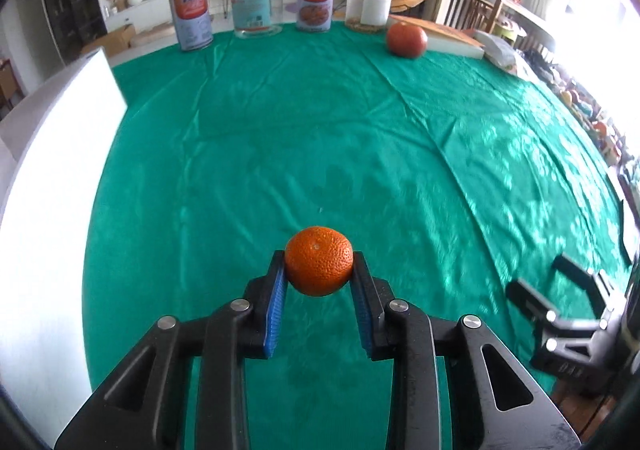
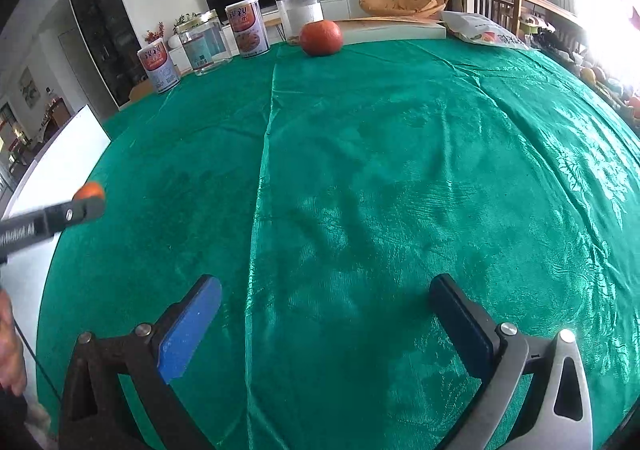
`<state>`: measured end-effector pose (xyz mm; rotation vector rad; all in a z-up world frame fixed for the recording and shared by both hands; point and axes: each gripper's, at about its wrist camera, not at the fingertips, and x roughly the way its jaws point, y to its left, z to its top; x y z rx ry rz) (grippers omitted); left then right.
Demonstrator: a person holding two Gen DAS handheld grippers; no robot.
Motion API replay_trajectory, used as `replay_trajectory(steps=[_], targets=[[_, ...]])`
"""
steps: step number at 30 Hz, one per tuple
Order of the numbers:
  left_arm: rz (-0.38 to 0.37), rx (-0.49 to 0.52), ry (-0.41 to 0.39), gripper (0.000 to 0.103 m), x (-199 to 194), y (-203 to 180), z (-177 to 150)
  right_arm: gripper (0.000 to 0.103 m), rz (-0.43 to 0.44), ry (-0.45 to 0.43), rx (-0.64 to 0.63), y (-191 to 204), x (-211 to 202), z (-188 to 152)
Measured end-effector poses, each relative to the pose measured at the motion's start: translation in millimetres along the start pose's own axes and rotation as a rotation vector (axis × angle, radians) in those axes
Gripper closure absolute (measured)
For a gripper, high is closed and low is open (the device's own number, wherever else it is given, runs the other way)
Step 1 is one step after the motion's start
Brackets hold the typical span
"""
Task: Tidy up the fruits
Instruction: 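Lower the orange onto the cloth and open the left gripper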
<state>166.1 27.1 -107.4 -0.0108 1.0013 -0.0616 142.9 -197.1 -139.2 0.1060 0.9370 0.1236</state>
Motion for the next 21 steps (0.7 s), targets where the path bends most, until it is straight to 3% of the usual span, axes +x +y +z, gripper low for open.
replay_trajectory(steps=[3, 10, 11, 12, 14, 17, 21], targets=[[0.01, -0.017, -0.008, 0.072, -0.5, 7.0, -21.9, 0.0, -0.02, 0.005, -0.017, 2.9, 1.1, -0.6], [0.043, -0.045, -0.023, 0.065, 14.6, 16.5, -30.2, 0.0, -0.03, 0.008, -0.027, 3.0, 1.6, -0.9], [0.048, -0.046, -0.026, 0.053, 16.1, 17.2, -31.0, 0.0, -0.033, 0.009, -0.029, 3.3, 1.8, -0.9], [0.054, -0.044, -0.03, 0.034, 16.9, 16.8, -31.6, 0.0, -0.036, 0.01, -0.032, 4.3, 2.5, -0.4], [0.069, -0.047, -0.03, 0.016, 20.0, 17.5, -34.7, 0.0, -0.042, 0.013, -0.037, 5.1, 3.2, -0.3], [0.089, -0.058, -0.063, 0.007, 21.5, 18.6, -42.6, 0.0, -0.047, 0.015, -0.04, 5.7, 3.4, -0.8], [0.092, -0.076, -0.07, 0.004, 22.6, 21.8, -44.6, 0.0, -0.063, 0.022, -0.051, 8.0, 4.8, -0.9]])
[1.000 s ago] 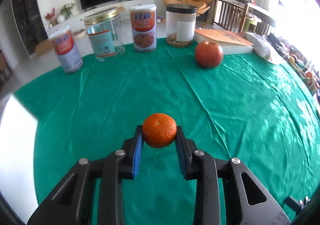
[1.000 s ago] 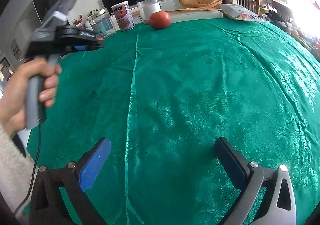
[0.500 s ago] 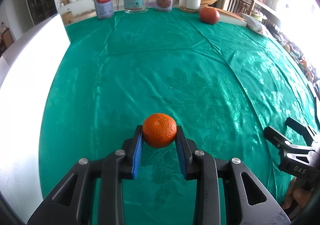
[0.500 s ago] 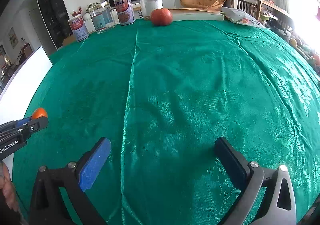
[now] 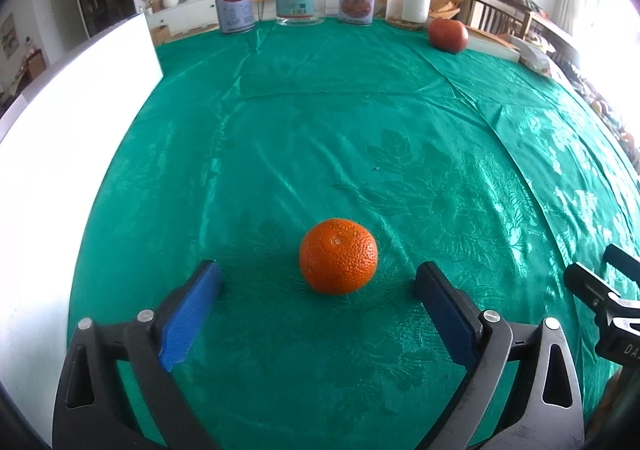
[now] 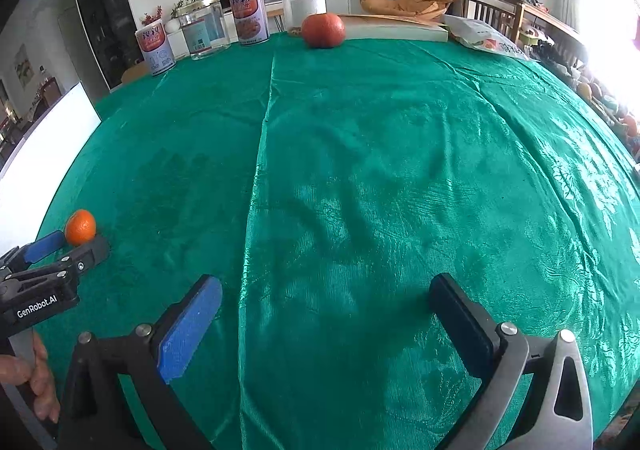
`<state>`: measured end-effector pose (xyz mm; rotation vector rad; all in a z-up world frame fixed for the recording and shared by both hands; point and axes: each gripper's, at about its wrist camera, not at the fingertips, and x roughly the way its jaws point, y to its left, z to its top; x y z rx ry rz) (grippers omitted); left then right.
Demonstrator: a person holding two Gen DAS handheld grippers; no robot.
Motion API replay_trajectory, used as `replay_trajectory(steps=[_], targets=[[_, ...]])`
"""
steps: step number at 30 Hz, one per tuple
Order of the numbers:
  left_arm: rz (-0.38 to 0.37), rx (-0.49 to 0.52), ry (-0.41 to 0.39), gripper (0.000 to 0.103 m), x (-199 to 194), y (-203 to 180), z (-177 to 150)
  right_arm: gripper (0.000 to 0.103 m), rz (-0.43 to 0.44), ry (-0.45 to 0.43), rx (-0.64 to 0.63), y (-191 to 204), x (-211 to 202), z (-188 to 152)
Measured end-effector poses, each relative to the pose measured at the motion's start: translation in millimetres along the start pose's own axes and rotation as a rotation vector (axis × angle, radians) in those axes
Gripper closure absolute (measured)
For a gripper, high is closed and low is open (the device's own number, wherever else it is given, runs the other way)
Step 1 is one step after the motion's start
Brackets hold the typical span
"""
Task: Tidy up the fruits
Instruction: 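Lower the orange onto the cloth and open the left gripper, then grasp the red apple with the right gripper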
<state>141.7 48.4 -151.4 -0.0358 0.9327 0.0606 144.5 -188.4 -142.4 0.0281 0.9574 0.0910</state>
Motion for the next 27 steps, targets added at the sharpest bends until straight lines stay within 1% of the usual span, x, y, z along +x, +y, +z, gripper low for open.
replay_trajectory(steps=[2, 5, 6, 8, 9, 10, 12, 13, 15, 16, 17, 19, 21, 24, 25, 27], targets=[[-0.004, 0.002, 0.005, 0.001, 1.0, 0.0, 0.6, 0.0, -0.009, 0.006, -0.011, 1.2, 0.7, 0.0], [-0.002, 0.005, 0.003, 0.0, 1.0, -0.3, 0.8, 0.0, -0.006, 0.032, -0.046, 2.3, -0.2, -1.7], [-0.002, 0.004, 0.002, 0.0, 0.8, -0.5, 0.8, 0.0, 0.01, 0.054, -0.046, 0.8, -0.6, 1.2], [-0.001, 0.003, 0.0, 0.0, 0.3, -0.6, 0.5, 0.0, 0.081, 0.103, -0.05, -4.5, 2.7, 17.4], [0.0, 0.002, 0.0, 0.0, 0.1, -0.5, 0.4, 0.0, 0.081, 0.102, -0.063, -6.9, 4.9, 30.4], [0.001, 0.001, -0.001, 0.0, -0.1, -0.7, 0.2, 0.0, 0.051, 0.077, -0.09, -9.1, 6.7, 47.3], [0.001, -0.001, -0.003, 0.0, -0.2, -0.6, -0.1, 0.0, -0.026, -0.015, -0.164, -9.5, 11.9, 87.5], [0.0, -0.001, -0.002, 0.0, -0.1, -0.7, -0.2, 0.0, -0.036, -0.056, -0.193, -8.7, 18.5, 108.1], [-0.001, -0.002, -0.002, 0.0, -0.1, -0.7, -0.3, 0.0, 0.005, -0.084, -0.2, -10.0, 43.1, 149.5], [-0.002, -0.003, -0.003, 0.001, -0.2, -0.6, -0.4, 0.0, 0.035, -0.078, -0.179, -11.8, 61.2, 169.7], [-0.002, -0.004, -0.003, 0.001, -0.1, -0.4, -0.3, 0.0, 0.046, -0.068, -0.154, -14.0, 80.0, 189.2], [-0.004, -0.006, -0.004, 0.001, -0.6, -0.1, -0.4, 0.0, 0.029, -0.063, -0.115, -15.6, 114.7, 223.4], [-0.005, -0.009, -0.005, 0.001, -1.1, -0.1, -0.9, 0.0, 0.034, -0.068, -0.103, -8.8, 139.1, 249.1], [-0.004, -0.009, -0.006, 0.001, -1.2, 0.0, -1.0, 0.0, 0.051, -0.038, -0.122, 7.7, 169.8, 277.7], [-0.004, -0.009, -0.006, 0.001, -1.3, 0.0, -1.1, 0.0, 0.044, -0.028, -0.124, 11.4, 177.0, 283.0], [-0.005, -0.009, -0.005, 0.001, -1.3, 0.2, -1.0, 0.0, -0.003, -0.007, -0.134, 17.4, 191.9, 292.2]])
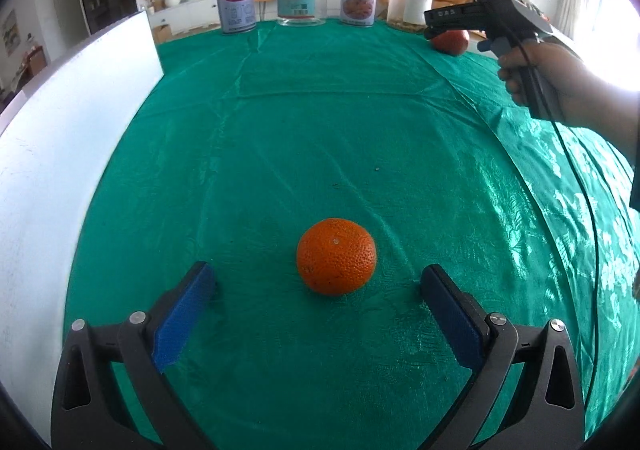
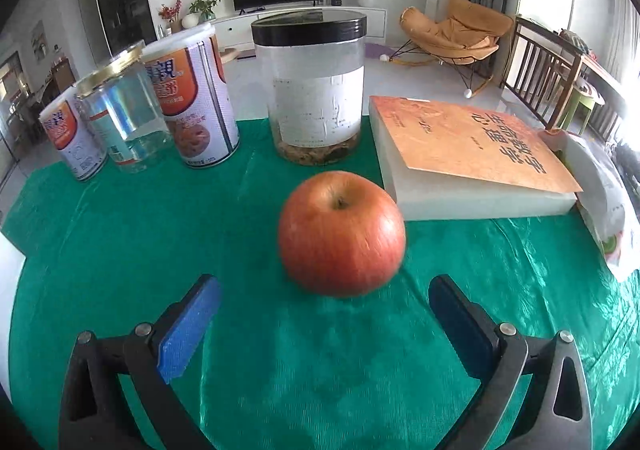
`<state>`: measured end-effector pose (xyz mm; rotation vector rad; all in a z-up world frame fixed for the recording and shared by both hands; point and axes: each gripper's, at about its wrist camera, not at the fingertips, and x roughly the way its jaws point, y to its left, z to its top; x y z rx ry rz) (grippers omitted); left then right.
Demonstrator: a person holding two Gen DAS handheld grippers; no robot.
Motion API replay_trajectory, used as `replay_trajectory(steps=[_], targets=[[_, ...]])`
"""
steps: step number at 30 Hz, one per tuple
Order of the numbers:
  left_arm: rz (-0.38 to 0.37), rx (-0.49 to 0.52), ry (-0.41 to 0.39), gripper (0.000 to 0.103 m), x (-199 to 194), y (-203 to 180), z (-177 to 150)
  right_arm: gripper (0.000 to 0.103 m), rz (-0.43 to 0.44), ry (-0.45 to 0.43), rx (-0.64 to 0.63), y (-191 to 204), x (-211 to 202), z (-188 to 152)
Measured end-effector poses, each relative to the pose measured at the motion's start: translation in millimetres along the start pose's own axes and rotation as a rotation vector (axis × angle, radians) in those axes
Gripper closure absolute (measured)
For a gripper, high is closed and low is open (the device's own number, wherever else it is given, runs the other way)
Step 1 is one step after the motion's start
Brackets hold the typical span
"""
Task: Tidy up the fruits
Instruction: 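Grasp the red apple with the right gripper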
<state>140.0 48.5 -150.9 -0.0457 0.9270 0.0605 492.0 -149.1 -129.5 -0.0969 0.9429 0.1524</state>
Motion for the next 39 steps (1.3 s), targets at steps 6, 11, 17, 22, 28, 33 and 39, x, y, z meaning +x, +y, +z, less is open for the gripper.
replay_trajectory(steps=[6, 11, 17, 22, 28, 33, 39], targets=[[0.004, -0.003, 0.0, 0.001, 0.0, 0.1, 0.1, 0.04, 0.023, 0.075, 0.12, -20.9, 5.8, 3.3], [0.008, -0.002, 0.001, 0.001, 0.2, -0.2, 0.2, 0.043, 0.101, 0.07, 0.154, -37.2, -29.5, -11.6], [0.012, 0.0, 0.002, 0.0, 0.5, -0.7, 0.2, 0.076, 0.171, 0.099, 0.138, -45.5, -82.7, -56.5], [0.014, 0.0, 0.002, 0.0, 0.5, -0.5, -0.2, 0.103, 0.248, 0.112, 0.162, -56.8, -108.4, -89.5], [0.016, 0.0, 0.001, 0.0, 0.6, -0.3, -0.2, 0.01, 0.263, 0.017, 0.162, -59.9, -128.1, -79.3], [0.014, 0.0, 0.002, 0.0, 0.6, 0.0, 0.0, 0.0, 0.253, 0.09, 0.099, -15.0, -64.3, -37.8], [0.014, -0.002, 0.002, 0.0, 0.4, 0.6, -0.3, 0.035, 0.28, 0.188, 0.287, -24.4, -23.5, -47.0]])
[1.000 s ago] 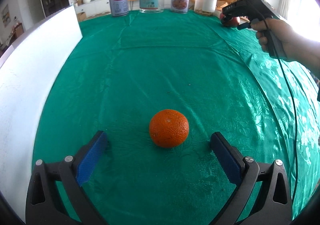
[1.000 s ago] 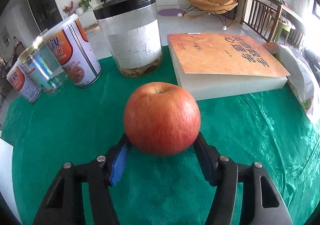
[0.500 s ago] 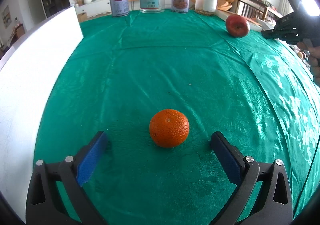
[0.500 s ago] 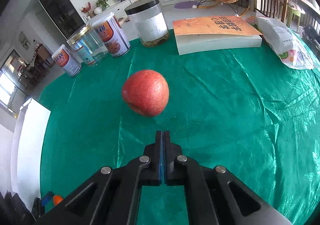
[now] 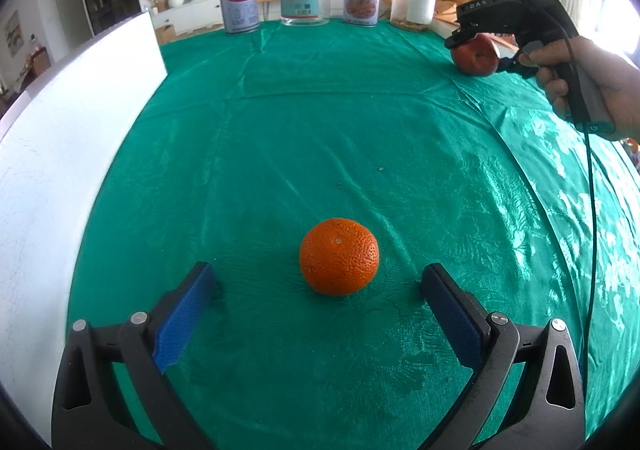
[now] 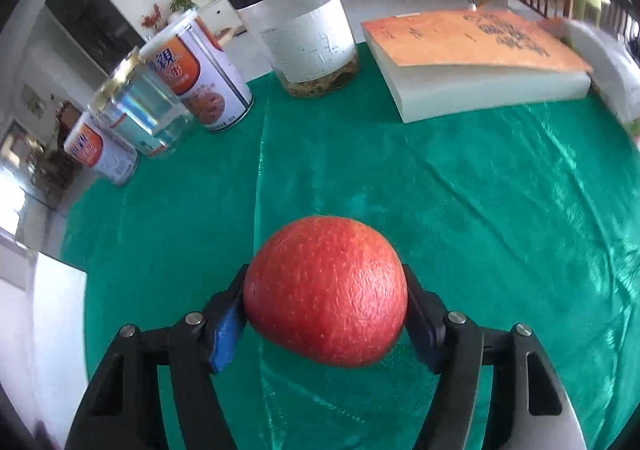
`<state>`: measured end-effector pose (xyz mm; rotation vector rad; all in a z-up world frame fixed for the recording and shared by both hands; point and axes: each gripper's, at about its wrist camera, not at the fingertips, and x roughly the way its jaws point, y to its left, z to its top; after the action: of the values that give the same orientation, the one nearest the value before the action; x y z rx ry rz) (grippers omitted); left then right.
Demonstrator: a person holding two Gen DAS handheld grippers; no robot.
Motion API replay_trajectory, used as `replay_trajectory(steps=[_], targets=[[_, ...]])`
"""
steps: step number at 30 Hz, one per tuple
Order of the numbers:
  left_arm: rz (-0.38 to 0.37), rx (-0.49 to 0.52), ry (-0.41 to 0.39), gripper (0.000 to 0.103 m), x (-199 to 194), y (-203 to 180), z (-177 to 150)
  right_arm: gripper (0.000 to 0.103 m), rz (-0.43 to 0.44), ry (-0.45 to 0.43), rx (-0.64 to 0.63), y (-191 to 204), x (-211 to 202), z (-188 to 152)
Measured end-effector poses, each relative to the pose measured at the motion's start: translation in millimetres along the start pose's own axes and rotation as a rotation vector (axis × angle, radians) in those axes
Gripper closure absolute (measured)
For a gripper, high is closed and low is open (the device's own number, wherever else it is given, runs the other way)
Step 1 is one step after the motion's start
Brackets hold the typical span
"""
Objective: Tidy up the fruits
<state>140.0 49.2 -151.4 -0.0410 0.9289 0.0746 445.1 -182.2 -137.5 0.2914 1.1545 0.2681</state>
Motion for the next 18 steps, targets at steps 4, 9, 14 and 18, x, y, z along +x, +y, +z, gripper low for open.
replay_trajectory(steps=[4, 9, 14, 18], targets=[[0.0, 0.0, 0.0, 0.0, 0.1, 0.5, 0.1, 0.035, 0.067, 0.006, -0.045, -5.2, -30.5, -38.7], [0.001, 0.0, 0.0, 0.0, -0.1, 0.2, 0.2, 0.035, 0.011, -0.06, -0.239, 17.0, -71.8, -116.9], [-0.001, 0.0, 0.0, 0.0, -0.1, 0.4, 0.2, 0.034, -0.09, -0.181, -0.4, 33.4, -86.8, -208.8], [0.0, -0.001, 0.0, 0.0, -0.3, 0.4, 0.2, 0.034, -0.058, -0.189, -0.378, 28.4, -98.9, -249.9]])
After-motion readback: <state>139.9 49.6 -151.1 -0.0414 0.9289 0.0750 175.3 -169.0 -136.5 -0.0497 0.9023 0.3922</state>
